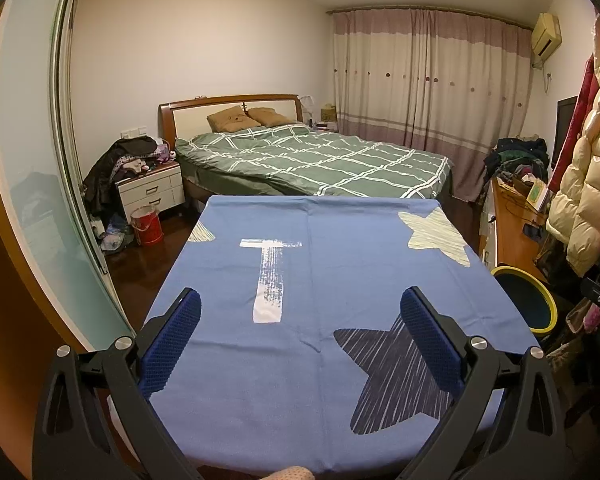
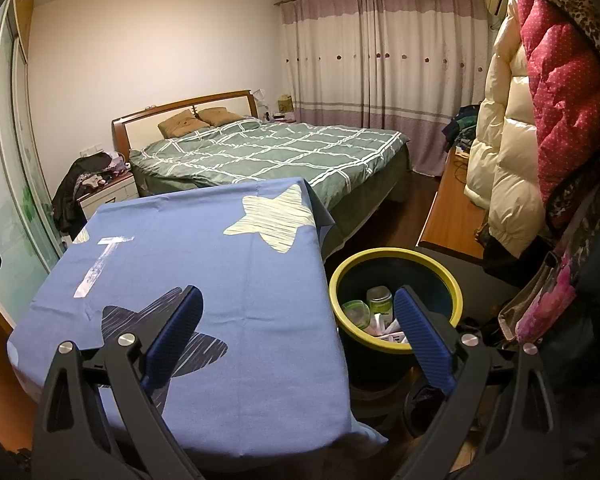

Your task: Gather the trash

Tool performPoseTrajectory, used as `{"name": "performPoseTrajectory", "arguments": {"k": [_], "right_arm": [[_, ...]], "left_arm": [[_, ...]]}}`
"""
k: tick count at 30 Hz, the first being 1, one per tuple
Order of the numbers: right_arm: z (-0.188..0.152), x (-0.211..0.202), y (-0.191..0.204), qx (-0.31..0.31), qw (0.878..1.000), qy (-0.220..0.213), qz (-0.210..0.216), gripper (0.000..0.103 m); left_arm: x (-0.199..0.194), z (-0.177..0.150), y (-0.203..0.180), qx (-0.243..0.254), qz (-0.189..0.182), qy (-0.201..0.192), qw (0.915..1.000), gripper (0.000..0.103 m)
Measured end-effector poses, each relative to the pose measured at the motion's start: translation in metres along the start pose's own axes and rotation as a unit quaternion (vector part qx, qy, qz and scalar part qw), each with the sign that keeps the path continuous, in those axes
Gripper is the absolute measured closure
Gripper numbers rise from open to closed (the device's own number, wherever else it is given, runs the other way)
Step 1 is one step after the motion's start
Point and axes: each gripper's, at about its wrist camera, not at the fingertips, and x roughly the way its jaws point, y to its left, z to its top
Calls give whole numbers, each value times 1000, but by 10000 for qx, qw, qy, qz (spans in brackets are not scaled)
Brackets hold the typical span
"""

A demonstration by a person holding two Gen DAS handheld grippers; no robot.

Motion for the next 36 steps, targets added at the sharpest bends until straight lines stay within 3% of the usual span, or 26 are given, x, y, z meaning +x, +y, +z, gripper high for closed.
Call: {"name": "performPoseTrajectory", "arguments": {"k": [36], "right_arm": [[-2, 2, 2, 47, 10000, 10, 38, 11]], "left_arm": [[6, 0, -1, 42, 29, -11, 10000, 5]]}}
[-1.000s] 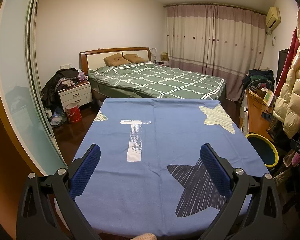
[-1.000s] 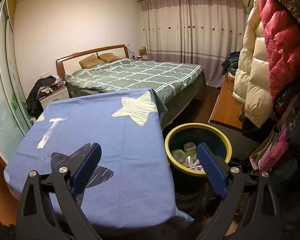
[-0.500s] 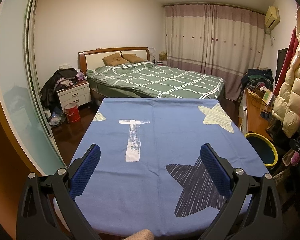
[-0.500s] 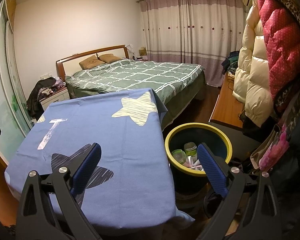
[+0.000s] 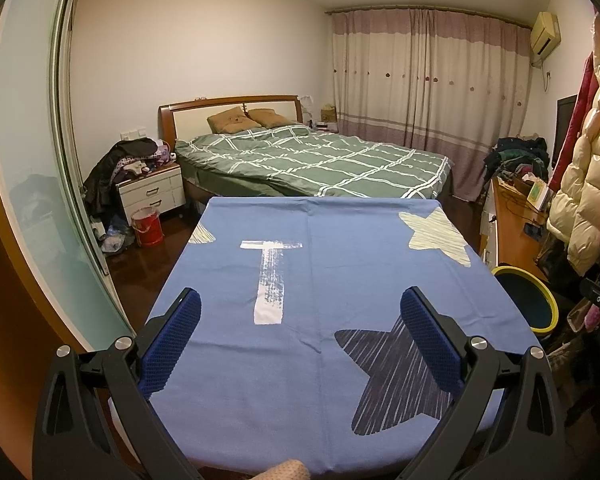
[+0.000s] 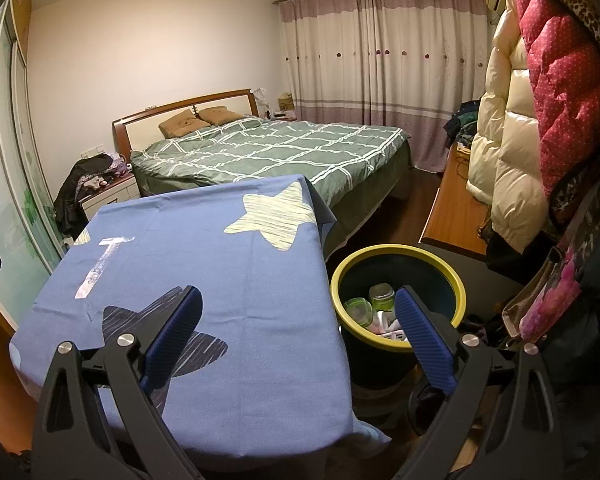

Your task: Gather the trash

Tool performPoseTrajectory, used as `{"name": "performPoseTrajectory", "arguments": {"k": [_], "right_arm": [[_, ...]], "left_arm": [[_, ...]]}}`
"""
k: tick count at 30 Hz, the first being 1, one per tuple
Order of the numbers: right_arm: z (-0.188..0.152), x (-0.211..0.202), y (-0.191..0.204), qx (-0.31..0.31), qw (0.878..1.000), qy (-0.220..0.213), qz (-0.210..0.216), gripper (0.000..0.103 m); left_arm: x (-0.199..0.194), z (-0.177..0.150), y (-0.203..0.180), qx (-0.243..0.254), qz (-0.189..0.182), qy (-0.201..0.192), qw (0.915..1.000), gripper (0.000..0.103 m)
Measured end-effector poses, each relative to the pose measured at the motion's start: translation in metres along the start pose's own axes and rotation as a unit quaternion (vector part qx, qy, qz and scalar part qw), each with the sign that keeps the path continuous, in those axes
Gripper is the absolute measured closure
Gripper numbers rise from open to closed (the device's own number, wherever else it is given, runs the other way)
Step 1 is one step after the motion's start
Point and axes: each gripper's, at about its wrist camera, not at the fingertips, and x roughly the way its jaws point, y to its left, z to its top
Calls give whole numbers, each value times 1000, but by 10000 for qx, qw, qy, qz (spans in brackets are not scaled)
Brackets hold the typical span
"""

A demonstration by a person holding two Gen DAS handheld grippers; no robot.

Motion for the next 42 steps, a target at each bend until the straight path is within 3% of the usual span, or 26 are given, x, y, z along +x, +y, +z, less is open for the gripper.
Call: {"name": "performPoseTrajectory", "arguments": {"k": [42], "right_arm": [[-1, 1, 2, 10, 10000, 2, 4, 11]], "left_arm": [[-1, -2, -4, 17, 43, 19, 10000, 5]]}}
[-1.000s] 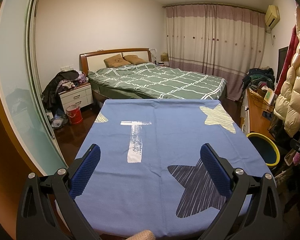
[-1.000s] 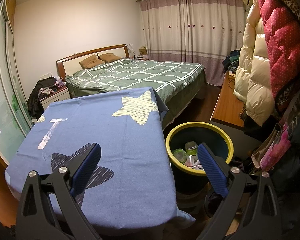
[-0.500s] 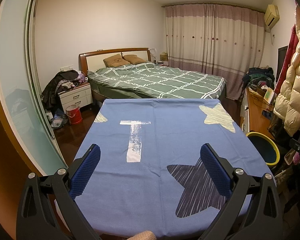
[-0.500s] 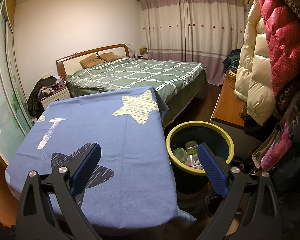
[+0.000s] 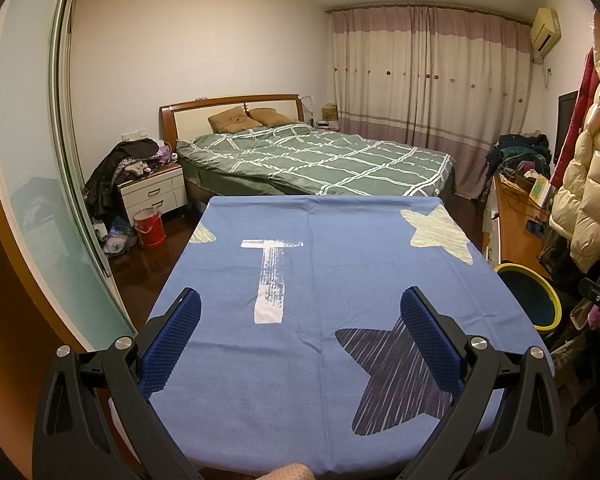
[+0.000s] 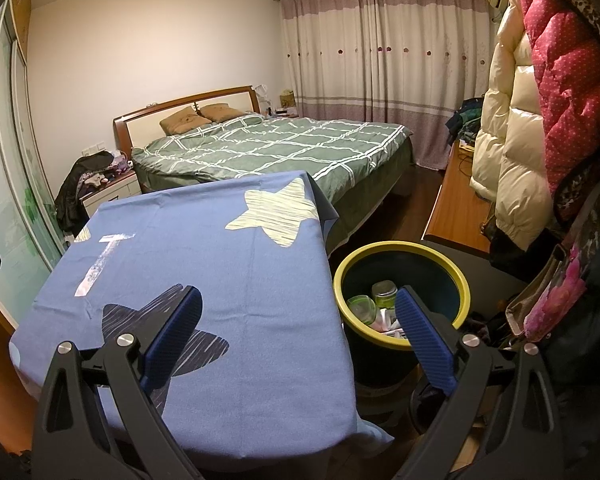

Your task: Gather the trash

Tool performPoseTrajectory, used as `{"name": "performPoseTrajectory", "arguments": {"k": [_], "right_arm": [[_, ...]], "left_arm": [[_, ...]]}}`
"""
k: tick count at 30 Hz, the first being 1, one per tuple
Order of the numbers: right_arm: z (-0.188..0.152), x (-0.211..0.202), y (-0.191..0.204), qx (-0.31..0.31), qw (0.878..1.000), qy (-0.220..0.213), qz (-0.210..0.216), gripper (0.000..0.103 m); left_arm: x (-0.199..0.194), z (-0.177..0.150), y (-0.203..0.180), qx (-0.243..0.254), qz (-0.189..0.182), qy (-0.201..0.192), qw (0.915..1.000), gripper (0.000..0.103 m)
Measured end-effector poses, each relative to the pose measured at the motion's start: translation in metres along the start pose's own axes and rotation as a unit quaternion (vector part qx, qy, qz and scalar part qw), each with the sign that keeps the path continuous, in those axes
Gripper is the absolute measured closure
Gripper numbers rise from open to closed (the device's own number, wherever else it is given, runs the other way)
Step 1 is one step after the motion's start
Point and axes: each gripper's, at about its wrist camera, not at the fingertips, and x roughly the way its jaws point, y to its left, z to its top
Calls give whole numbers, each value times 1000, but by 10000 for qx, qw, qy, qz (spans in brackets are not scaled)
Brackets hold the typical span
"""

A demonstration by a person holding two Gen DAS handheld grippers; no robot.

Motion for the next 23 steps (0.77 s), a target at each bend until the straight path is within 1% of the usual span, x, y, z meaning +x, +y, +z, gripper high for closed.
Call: {"name": "performPoseTrajectory", "arguments": {"k": [8, 10, 11, 13, 15, 16, 18, 20, 21, 22, 23], "right_arm": [[-5, 2, 2, -11, 10000, 31, 7, 11], [-7, 2, 4, -9, 10000, 42, 14, 11], [-7, 3, 4, -12, 10000, 47, 16, 11], [-4, 5, 4, -32, 10000, 73, 20, 11], [-2, 8, 5, -57, 9999, 98, 63, 11], [0, 15, 6, -54, 9998, 140, 144, 8], [4, 27, 6, -52, 9996, 222, 183, 7], [11, 52, 8, -83, 9986, 429, 281, 7], [14, 67, 9, -88, 9979, 543, 345, 7], [19, 89, 12, -102, 9965, 710, 424, 7], [22, 102, 14, -114, 9957, 798, 463, 7]], "left_arm": [[6, -4, 1, -19, 17, 71, 10000, 5], [7, -2, 1, -51, -89, 52, 9999, 5], [9, -3, 3, -123, -225, 85, 9996, 5], [15, -2, 6, -224, -382, 227, 9988, 5], [24, 0, 7, -205, -362, 306, 9987, 5], [32, 3, 7, -168, -285, 325, 9989, 5], [54, 9, 10, -145, -216, 354, 9990, 5], [76, 14, 16, -214, -142, 396, 9989, 5], [99, 17, 21, -273, -63, 466, 9985, 5], [113, 18, 24, -268, -23, 515, 9983, 5], [130, 19, 27, -255, 45, 582, 9980, 5]]}}
